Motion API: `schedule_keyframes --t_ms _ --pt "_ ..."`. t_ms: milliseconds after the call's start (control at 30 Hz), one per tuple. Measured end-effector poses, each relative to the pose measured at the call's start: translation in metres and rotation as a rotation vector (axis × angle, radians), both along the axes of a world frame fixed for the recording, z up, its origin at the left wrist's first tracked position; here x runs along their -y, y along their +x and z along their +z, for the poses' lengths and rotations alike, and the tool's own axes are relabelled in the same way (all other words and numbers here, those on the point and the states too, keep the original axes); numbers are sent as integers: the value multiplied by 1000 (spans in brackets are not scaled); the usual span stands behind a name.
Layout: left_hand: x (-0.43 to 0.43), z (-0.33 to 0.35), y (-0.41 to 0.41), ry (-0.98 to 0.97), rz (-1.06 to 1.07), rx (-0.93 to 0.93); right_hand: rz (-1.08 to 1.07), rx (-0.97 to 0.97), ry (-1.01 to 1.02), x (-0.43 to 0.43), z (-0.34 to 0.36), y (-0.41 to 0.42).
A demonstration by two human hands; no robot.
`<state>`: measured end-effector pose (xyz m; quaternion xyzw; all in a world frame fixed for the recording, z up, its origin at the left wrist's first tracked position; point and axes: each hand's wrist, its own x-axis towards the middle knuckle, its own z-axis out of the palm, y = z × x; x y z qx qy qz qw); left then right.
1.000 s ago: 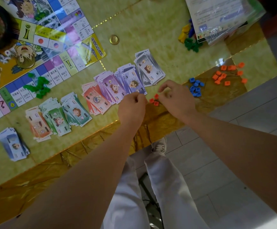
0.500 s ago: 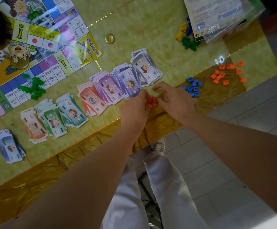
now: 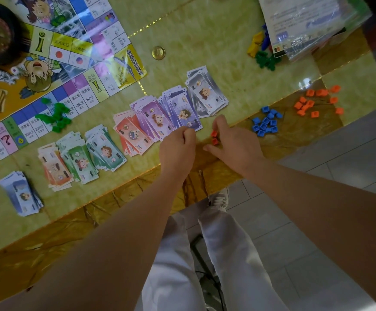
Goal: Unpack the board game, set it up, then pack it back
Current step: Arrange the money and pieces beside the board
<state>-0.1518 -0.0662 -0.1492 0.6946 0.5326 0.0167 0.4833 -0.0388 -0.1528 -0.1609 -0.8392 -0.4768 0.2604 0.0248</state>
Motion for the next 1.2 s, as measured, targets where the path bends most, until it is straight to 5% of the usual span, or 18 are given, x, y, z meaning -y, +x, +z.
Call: schedule_keyframes --t_ms 367,600,733,1000,1200 --pt "-2 -5 -1 -218 87 70 -127 -206 95 1 -1 -1" --pt "-22 16 -3 -715 455 267 -943 -1026 226 -28 15 15" --pt "-37 30 -9 -904 737 424 -1092 -1367 264 -49 33 15" --pt "-87 47 -38 -874 853 448 -1024 -1332 116 -110 47 -12" --pt "-131 55 -69 -819 801 350 -853 -1119 24 -167 51 -44"
